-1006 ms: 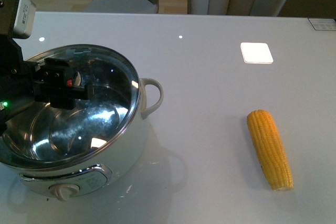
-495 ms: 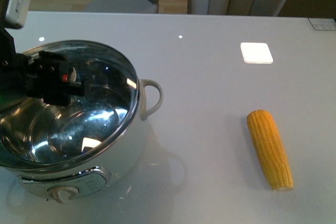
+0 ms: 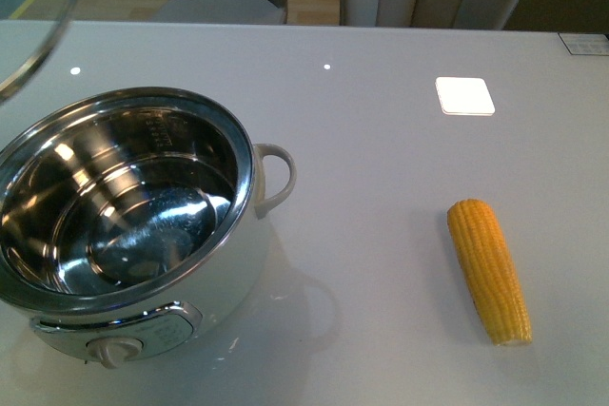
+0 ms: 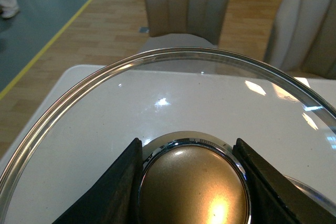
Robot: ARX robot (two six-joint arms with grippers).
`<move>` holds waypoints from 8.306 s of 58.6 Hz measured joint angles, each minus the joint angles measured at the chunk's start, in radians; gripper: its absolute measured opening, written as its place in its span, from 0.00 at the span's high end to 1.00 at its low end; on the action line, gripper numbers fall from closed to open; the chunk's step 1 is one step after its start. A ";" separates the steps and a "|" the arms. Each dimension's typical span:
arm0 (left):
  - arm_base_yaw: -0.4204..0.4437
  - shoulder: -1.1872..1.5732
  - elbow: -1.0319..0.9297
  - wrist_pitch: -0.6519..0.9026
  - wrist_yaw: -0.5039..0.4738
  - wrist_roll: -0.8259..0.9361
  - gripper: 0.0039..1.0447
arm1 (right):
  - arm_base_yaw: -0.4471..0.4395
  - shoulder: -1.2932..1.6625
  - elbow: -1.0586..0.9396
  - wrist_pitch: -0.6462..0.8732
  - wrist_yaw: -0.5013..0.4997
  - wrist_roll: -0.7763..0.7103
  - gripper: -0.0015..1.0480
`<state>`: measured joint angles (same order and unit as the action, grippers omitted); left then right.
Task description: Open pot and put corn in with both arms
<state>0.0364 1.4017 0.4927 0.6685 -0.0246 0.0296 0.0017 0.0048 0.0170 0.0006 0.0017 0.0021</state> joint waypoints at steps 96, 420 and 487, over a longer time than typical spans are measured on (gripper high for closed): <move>0.650 1.141 0.247 0.661 0.211 0.139 0.57 | 0.000 0.000 0.000 0.000 0.000 0.000 0.08; -0.034 -1.397 -0.480 -0.668 0.024 -0.036 0.07 | 0.274 1.924 0.382 0.542 0.137 0.143 0.08; -0.034 -1.397 -0.480 -0.668 0.024 -0.036 0.07 | 0.295 2.023 0.513 0.503 0.117 0.134 0.76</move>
<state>0.0025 0.0051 0.0128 0.0002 -0.0002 -0.0063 0.2970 2.0277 0.5301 0.5034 0.1184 0.1364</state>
